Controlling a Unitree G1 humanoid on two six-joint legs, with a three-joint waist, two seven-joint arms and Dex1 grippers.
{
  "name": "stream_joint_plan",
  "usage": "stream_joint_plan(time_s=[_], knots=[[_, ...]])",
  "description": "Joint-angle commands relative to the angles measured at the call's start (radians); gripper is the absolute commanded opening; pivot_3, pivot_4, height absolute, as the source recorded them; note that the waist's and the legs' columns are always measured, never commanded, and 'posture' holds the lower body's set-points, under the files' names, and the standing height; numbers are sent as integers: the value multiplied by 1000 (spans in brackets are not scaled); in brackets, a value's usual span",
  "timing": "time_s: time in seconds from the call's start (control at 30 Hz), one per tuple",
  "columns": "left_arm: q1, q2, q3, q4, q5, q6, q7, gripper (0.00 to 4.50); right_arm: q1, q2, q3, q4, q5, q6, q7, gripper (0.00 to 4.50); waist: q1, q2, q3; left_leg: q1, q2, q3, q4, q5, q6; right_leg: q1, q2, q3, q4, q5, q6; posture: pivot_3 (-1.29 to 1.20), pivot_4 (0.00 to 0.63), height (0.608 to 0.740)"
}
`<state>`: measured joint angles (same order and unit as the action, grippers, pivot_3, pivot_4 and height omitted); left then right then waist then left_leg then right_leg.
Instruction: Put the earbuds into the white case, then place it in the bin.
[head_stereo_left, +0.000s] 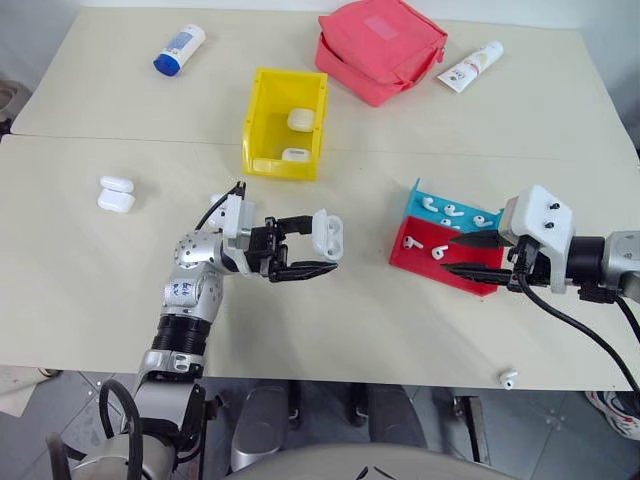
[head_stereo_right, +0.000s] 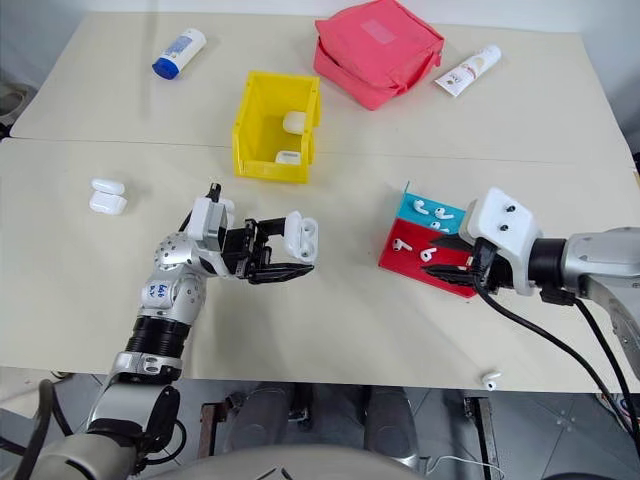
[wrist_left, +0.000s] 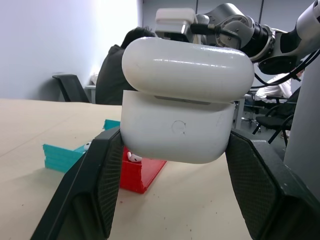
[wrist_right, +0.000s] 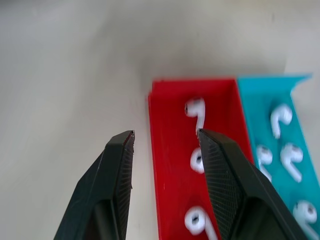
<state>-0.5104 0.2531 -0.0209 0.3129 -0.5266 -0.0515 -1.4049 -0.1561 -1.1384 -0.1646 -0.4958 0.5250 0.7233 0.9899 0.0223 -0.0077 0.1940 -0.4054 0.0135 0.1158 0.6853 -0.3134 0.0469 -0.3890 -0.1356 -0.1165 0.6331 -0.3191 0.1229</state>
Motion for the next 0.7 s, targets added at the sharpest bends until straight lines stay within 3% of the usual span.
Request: stream_joint_plan(time_s=[0.03, 0.43, 0.7], knots=[[-22, -13, -12, -28, 0, -20, -12, 2729, 34, -42, -59, -3, -30, -11, 17, 2118, 0, 0, 0, 0, 0, 0, 0, 0, 0, 0, 0, 0, 0, 0, 0, 0, 150, 740], [-77, -62, -30, 57, 17, -63, -55, 2729, 221, -119, -180, -47, -119, 34, 35, 2118, 2, 0, 0, 0, 0, -1, 0, 0, 0, 3, 1, -2, -4, 1, 1, 0, 150, 740], [-81, -82, -32, 81, 26, -82, -59, 2729, 198, -115, -167, -32, -144, 31, 24, 2118, 2, 0, 0, 1, 1, -2, 0, 0, 0, 3, 1, -2, -4, 1, 1, 0, 150, 740]])
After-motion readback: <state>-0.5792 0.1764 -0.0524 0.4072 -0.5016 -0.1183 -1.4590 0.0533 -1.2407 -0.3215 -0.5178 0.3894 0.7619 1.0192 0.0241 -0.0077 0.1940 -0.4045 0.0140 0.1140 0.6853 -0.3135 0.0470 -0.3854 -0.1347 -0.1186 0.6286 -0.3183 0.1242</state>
